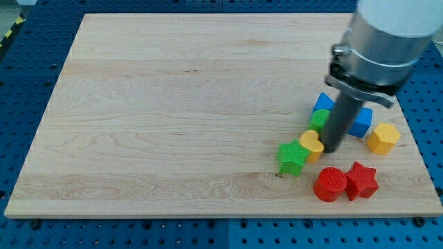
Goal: Move green circle to the center
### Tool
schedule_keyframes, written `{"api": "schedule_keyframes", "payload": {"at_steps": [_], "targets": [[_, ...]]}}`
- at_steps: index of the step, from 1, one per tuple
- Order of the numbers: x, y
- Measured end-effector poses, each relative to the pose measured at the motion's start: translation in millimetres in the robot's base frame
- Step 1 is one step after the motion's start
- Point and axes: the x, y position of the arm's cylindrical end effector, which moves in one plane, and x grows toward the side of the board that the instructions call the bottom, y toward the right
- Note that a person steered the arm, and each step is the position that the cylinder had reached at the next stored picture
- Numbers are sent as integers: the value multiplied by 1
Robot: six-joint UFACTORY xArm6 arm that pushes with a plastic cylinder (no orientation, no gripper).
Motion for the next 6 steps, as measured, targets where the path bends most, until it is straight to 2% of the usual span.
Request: {"api": "schedule_keyframes", "payload": {"at_steps": [1, 2, 3, 4, 6], "targets": [[-17, -11], [-13, 28], [-29, 35], [-54, 4], [-79, -95]]}}
